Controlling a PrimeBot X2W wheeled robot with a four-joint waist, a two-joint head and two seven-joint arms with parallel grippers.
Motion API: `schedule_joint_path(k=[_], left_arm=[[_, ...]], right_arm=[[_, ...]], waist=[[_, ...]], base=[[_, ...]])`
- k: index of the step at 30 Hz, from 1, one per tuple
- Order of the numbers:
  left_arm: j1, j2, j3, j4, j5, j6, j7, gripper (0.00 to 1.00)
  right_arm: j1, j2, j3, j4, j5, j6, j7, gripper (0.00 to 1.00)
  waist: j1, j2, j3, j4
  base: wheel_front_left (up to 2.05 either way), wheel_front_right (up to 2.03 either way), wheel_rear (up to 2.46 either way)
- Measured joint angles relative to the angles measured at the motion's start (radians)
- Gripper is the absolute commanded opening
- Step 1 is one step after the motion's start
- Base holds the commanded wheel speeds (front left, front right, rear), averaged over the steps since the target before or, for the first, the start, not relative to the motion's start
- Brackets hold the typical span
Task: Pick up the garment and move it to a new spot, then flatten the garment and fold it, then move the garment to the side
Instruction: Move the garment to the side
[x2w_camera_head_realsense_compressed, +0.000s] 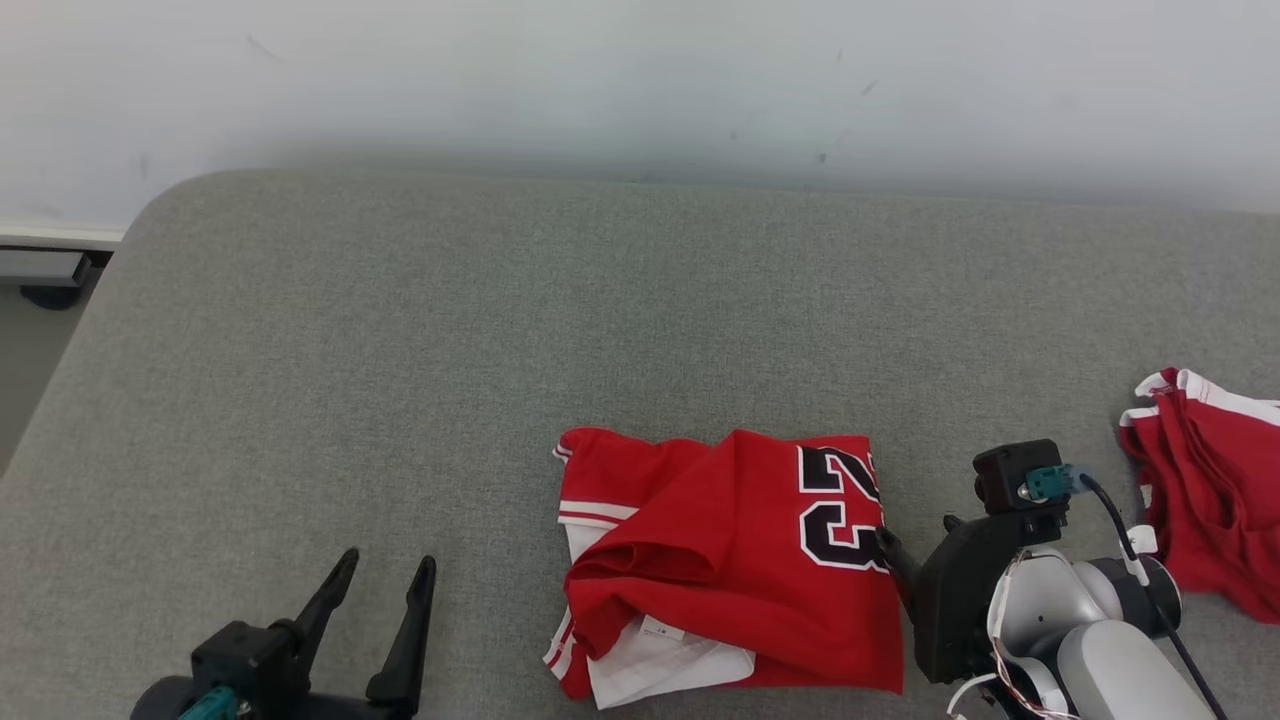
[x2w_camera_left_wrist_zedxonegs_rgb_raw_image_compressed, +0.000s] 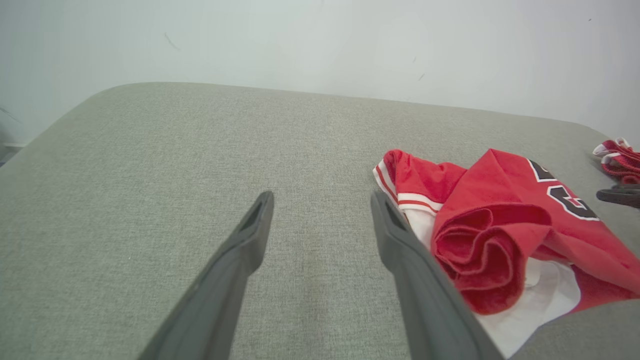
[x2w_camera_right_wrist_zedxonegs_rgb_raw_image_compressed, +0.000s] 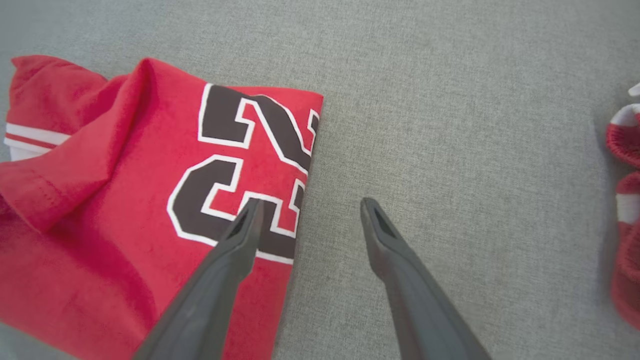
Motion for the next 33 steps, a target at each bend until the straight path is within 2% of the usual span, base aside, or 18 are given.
schedule_joint_path(k=[20, 21, 22, 23, 24, 26, 27, 28, 33], left_arm=[[-0.046, -0.012, -0.007, 0.012, 0.002, 0.000, 0.009, 1.00], [-0.047, -0.014, -0.007, 0.012, 0.002, 0.000, 0.009, 1.00], [-0.047, -0.015, -0.007, 0.013, 0.002, 0.000, 0.009, 1.00], [-0.047, -0.015, -0.007, 0.014, 0.002, 0.000, 0.009, 1.00], [-0.047, -0.015, -0.007, 0.014, 0.002, 0.000, 0.009, 1.00], [-0.047, -0.015, -0.007, 0.017, 0.002, 0.000, 0.009, 1.00], [-0.047, -0.015, -0.007, 0.018, 0.002, 0.000, 0.009, 1.00], [-0.047, -0.015, -0.007, 0.018, 0.002, 0.000, 0.009, 1.00], [-0.050, -0.016, -0.009, 0.024, 0.002, 0.000, 0.009, 1.00]], right_arm=[[-0.035, 0.064, -0.049, 0.110, -0.033, 0.000, 0.110, 1.00], [-0.035, 0.065, -0.052, 0.111, -0.037, 0.000, 0.112, 0.94], [-0.036, 0.067, -0.056, 0.112, -0.039, 0.000, 0.118, 0.82], [-0.036, 0.069, -0.060, 0.113, -0.040, 0.000, 0.119, 0.47], [-0.036, 0.071, -0.063, 0.114, -0.040, 0.000, 0.123, 0.47], [-0.038, 0.076, -0.069, 0.117, -0.040, 0.000, 0.129, 0.27], [-0.039, 0.078, -0.070, 0.118, -0.039, 0.000, 0.136, 0.27], [-0.040, 0.082, -0.070, 0.120, -0.035, 0.000, 0.137, 0.00], [-0.049, 0.083, -0.069, 0.132, -0.023, 0.000, 0.155, 0.00]], waist=[[0.0001, 0.0000, 0.042, 0.041], [0.0001, 0.0000, 0.042, 0.042], [0.0001, 0.0000, 0.042, 0.043], [0.0001, 0.0000, 0.042, 0.044], [0.0001, 0.0000, 0.042, 0.045], [0.0001, 0.0000, 0.042, 0.046], [0.0001, 0.0000, 0.042, 0.047], [0.0001, -0.0001, 0.042, 0.048], [0.0001, -0.0001, 0.040, 0.050]], base=[[0.00, 0.00, 0.00], [0.00, 0.00, 0.00], [0.00, 0.00, 0.00], [0.00, 0.00, 0.00], [0.00, 0.00, 0.00], [0.00, 0.00, 0.00], [0.00, 0.00, 0.00], [0.00, 0.00, 0.00], [0.00, 0.00, 0.00]])
